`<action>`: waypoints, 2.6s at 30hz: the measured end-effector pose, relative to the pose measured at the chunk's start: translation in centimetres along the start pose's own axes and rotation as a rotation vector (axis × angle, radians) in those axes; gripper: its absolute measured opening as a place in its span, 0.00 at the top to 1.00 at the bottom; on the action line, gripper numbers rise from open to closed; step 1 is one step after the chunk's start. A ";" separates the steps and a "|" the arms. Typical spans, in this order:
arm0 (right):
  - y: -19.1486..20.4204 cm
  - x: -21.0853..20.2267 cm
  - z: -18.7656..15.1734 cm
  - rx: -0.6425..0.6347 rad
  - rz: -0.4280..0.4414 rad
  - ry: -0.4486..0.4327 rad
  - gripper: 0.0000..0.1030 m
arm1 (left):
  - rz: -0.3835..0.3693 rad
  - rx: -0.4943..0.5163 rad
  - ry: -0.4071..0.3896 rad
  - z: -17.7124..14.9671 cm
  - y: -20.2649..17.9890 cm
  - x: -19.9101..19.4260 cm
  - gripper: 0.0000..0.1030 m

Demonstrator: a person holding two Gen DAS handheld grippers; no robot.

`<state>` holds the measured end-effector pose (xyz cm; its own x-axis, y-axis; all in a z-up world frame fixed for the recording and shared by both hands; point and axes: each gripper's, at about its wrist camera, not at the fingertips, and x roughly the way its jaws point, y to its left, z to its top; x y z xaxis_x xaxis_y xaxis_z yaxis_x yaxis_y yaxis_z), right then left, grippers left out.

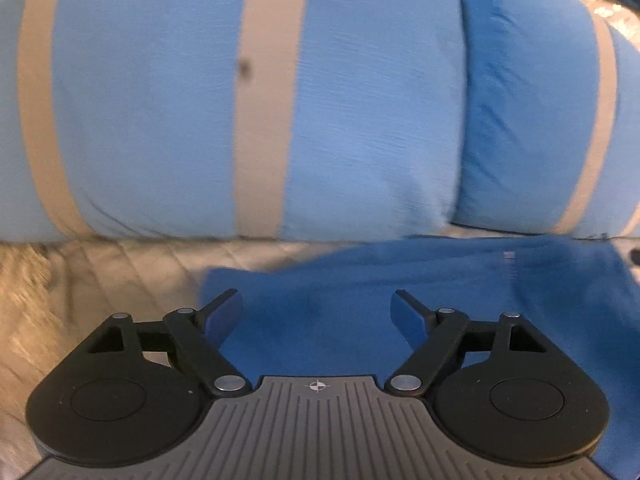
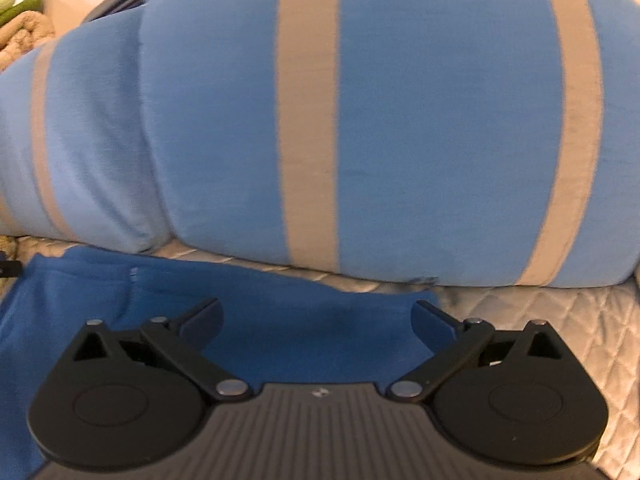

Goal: Fold clothes
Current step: 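Open both grippers to release the hoodie, then press the folded hoodie flat with both open grippers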

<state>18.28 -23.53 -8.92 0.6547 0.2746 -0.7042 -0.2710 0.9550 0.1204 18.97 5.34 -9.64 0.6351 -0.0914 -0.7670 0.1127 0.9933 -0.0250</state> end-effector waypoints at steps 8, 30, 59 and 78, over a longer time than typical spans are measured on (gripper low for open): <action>3.5 1.3 -0.3 -0.003 0.012 0.029 0.00 | -0.023 -0.049 0.031 0.1 -3.4 1.4 0.14; 6.5 10.0 -5.9 0.060 -0.102 -0.137 0.00 | 0.032 -0.122 -0.197 -6.3 -5.4 9.2 0.00; 6.6 10.0 -7.1 0.066 -0.087 -0.200 0.01 | 0.052 -0.007 -0.177 -11.2 -7.1 4.5 0.00; 4.1 1.1 -7.6 0.000 -0.044 -0.115 0.00 | 0.031 -0.011 -0.234 -12.9 -7.4 5.3 0.00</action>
<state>12.49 -20.22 -14.53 0.7426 0.2434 -0.6240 -0.2403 0.9664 0.0910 11.66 -1.62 -21.78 0.7979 -0.0736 -0.5983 0.0830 0.9965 -0.0118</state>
